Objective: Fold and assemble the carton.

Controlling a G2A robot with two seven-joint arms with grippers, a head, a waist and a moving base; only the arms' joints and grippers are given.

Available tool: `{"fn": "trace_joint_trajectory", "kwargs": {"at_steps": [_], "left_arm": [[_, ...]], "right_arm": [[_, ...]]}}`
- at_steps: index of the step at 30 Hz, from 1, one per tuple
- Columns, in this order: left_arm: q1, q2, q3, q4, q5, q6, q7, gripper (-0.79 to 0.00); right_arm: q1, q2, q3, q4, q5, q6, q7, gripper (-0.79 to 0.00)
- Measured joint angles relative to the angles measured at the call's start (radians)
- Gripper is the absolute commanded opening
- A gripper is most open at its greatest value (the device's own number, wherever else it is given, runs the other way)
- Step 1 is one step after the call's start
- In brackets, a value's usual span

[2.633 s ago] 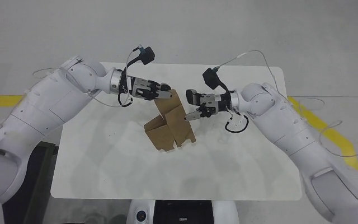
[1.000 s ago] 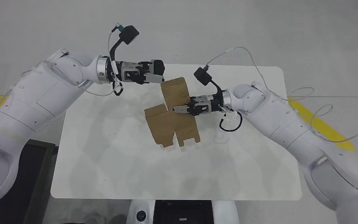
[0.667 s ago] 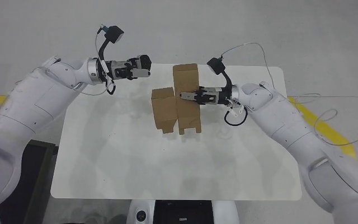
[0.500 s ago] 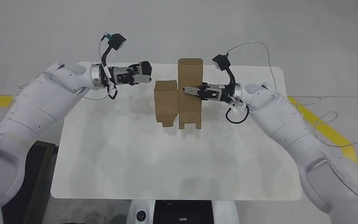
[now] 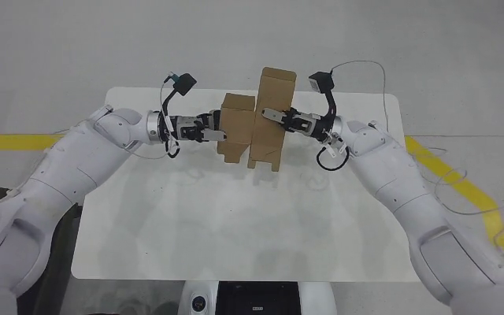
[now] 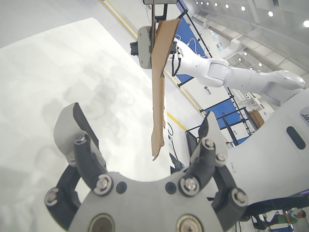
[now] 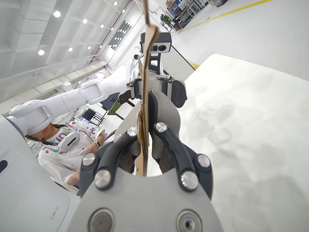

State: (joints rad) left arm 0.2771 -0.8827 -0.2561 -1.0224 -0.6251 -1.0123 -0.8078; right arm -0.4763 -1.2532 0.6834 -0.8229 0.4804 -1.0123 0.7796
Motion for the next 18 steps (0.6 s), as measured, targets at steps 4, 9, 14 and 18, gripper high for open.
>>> {"fn": "trace_joint_trajectory", "kwargs": {"at_steps": [4, 9, 14, 18], "left_arm": [[0.020, -0.008, -0.006, -0.019, 0.015, 0.000, 0.000, 0.000], [0.033, -0.013, -0.012, -0.027, 0.009, 0.000, 0.000, -0.770], [0.039, -0.014, -0.007, -0.028, -0.008, 0.000, 0.000, -0.785], [0.037, -0.013, -0.002, -0.024, -0.034, 0.006, -0.006, -0.785]], "right_arm": [[-0.006, -0.016, 0.029, 0.014, -0.008, 0.000, 0.017, -0.785], [-0.012, -0.031, 0.063, 0.030, -0.022, 0.000, 0.028, -0.785], [-0.022, -0.041, 0.099, 0.039, -0.046, 0.000, 0.028, -0.785], [-0.029, -0.049, 0.121, 0.035, -0.064, 0.000, 0.028, -0.785]]}}
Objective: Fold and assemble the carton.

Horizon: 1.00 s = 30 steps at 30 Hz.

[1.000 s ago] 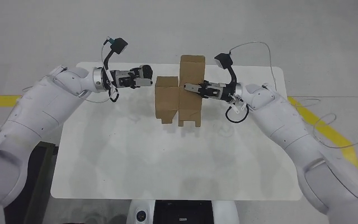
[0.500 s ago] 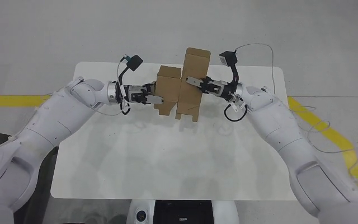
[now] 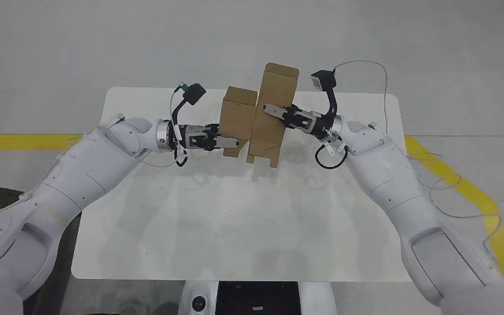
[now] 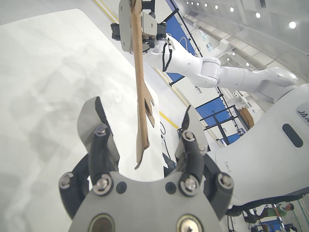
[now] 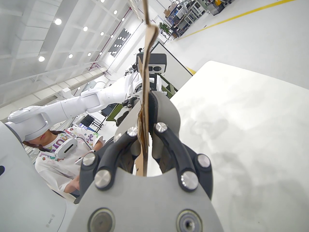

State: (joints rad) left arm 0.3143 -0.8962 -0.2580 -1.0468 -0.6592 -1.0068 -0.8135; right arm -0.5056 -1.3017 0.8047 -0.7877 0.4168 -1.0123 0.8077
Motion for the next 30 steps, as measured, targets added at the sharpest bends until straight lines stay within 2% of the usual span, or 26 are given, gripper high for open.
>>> {"fn": "trace_joint_trajectory", "kwargs": {"at_steps": [6, 8, 9, 18, 24, 30], "left_arm": [[-0.003, 0.000, 0.002, 0.002, -0.055, 0.033, -0.033, -0.785], [-0.004, 0.000, 0.001, 0.005, -0.072, 0.049, -0.049, -0.785], [-0.004, -0.001, 0.000, 0.007, -0.079, 0.056, -0.057, -0.785], [-0.029, 0.002, -0.028, 0.020, -0.134, 0.154, -0.155, -0.785], [-0.068, 0.019, -0.055, 0.007, -0.135, 0.256, -0.257, -0.785], [-0.078, 0.048, -0.064, -0.040, -0.096, 0.331, -0.332, -0.785]], "right_arm": [[-0.008, -0.009, 0.020, 0.000, -0.029, 0.000, 0.000, -0.785], [-0.010, -0.011, 0.025, 0.001, -0.036, 0.000, 0.000, -0.400], [-0.010, -0.012, 0.027, 0.001, -0.039, 0.000, 0.000, -0.012], [-0.015, 0.005, 0.078, 0.005, -0.107, 0.000, 0.000, 0.000], [-0.029, 0.049, 0.057, -0.042, -0.182, 0.000, 0.000, 0.000], [-0.019, 0.111, -0.037, -0.070, -0.139, 0.000, 0.000, 0.000]]}}
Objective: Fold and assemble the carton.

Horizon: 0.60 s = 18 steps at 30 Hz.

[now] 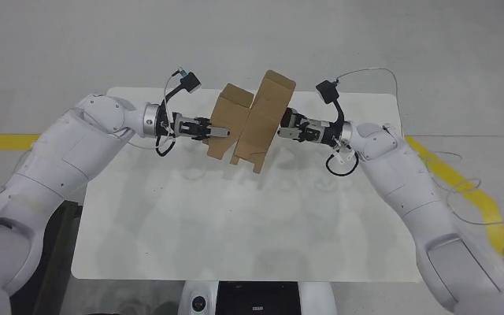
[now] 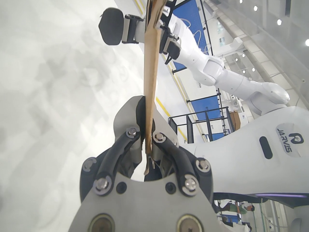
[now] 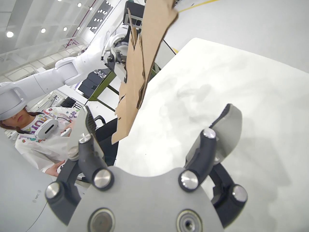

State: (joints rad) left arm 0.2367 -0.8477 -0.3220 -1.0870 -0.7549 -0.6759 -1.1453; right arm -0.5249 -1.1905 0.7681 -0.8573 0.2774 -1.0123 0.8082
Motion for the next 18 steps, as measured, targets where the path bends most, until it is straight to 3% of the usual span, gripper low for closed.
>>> {"fn": "trace_joint_trajectory", "kwargs": {"at_steps": [6, 18], "left_arm": [[0.019, 0.025, 0.009, -0.038, 0.009, 0.044, -0.044, -0.785], [0.018, 0.025, 0.009, -0.038, 0.009, 0.044, -0.044, -0.785]], "right_arm": [[0.017, 0.054, -0.102, -0.027, 0.086, 0.000, 0.000, 0.000], [0.017, 0.054, -0.098, -0.027, 0.085, 0.000, 0.000, 0.000]]}}
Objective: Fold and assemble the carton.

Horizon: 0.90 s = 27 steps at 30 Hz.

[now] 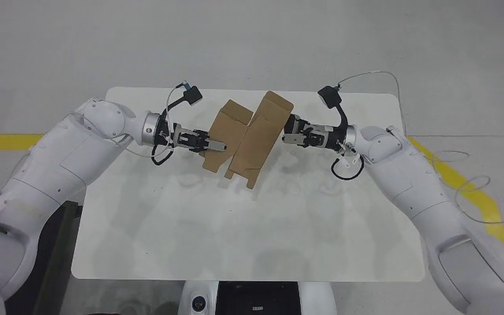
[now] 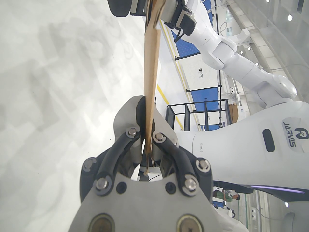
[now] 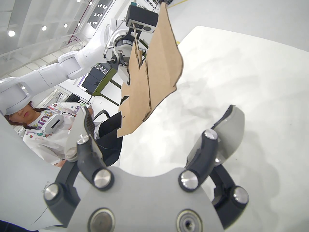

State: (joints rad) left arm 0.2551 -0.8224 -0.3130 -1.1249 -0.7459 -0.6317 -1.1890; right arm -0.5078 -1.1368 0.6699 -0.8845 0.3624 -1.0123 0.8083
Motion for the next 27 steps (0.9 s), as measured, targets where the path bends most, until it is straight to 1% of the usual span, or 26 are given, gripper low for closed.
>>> {"fn": "trace_joint_trajectory", "kwargs": {"at_steps": [17, 20, 22, 27], "left_arm": [[0.002, 0.000, -0.001, -0.001, 0.002, 0.002, 0.003, -0.785], [0.014, 0.004, -0.023, -0.011, 0.027, 0.021, 0.045, -0.785], [0.022, 0.008, -0.042, -0.015, 0.036, 0.030, 0.052, -0.785], [0.039, 0.021, -0.082, -0.026, 0.041, 0.036, 0.009, -0.785]], "right_arm": [[0.000, 0.000, 0.000, 0.000, 0.000, 0.000, 0.000, 0.000], [-0.014, 0.003, 0.012, -0.012, -0.021, 0.029, -0.022, 0.000], [-0.019, 0.009, 0.027, -0.016, -0.037, 0.046, -0.026, 0.000], [-0.017, 0.025, 0.058, -0.015, -0.026, 0.065, 0.034, 0.000]]}}
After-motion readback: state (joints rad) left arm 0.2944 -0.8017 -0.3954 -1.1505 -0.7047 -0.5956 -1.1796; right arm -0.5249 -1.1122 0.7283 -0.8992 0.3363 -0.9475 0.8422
